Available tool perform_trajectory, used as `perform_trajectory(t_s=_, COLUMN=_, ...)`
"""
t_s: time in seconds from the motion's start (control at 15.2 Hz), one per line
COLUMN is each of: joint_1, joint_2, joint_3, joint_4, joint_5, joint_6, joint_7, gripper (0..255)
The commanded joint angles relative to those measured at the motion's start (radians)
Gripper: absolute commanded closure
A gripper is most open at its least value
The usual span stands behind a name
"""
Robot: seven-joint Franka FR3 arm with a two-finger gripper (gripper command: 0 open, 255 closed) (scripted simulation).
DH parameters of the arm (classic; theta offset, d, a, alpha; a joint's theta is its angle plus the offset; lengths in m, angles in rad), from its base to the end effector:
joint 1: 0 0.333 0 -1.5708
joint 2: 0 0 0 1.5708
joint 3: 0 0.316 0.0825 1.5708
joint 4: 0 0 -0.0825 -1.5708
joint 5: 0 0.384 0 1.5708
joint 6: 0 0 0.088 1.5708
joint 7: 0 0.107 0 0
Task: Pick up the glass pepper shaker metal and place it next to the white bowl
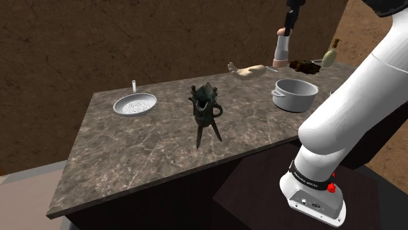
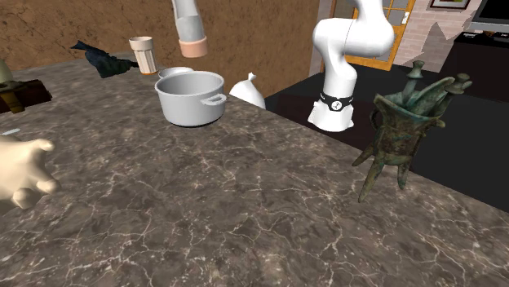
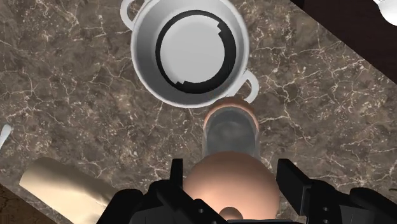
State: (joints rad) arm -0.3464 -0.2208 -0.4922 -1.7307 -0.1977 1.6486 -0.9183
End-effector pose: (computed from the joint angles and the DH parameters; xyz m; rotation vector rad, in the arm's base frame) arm 0.2986 -0.4045 0.6568 2.9918 0.1320 0.0003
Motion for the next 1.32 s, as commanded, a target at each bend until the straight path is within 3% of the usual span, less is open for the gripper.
perform_trajectory(t_s=0.0, joint_1=-0.016, joint_2=-0.039, joint_3=-0.015, joint_4=-0.031, joint_5=-0.018, joint_6=0.001, joint_7=-0.03, gripper=255)
perform_trajectory(t_s=0.59, joint_1=-0.092, joint_2=-0.158, joint_3=-0.117, joint_4=-0.103, joint_5=-0.086, joint_6=-0.001, joint_7=-0.195, gripper=255)
perform_trajectory(t_s=1.25, joint_1=-0.152, joint_2=-0.196, joint_3=-0.279, joint_4=-0.075, joint_5=-0.129, joint_6=-0.006, joint_7=-0.417, gripper=255)
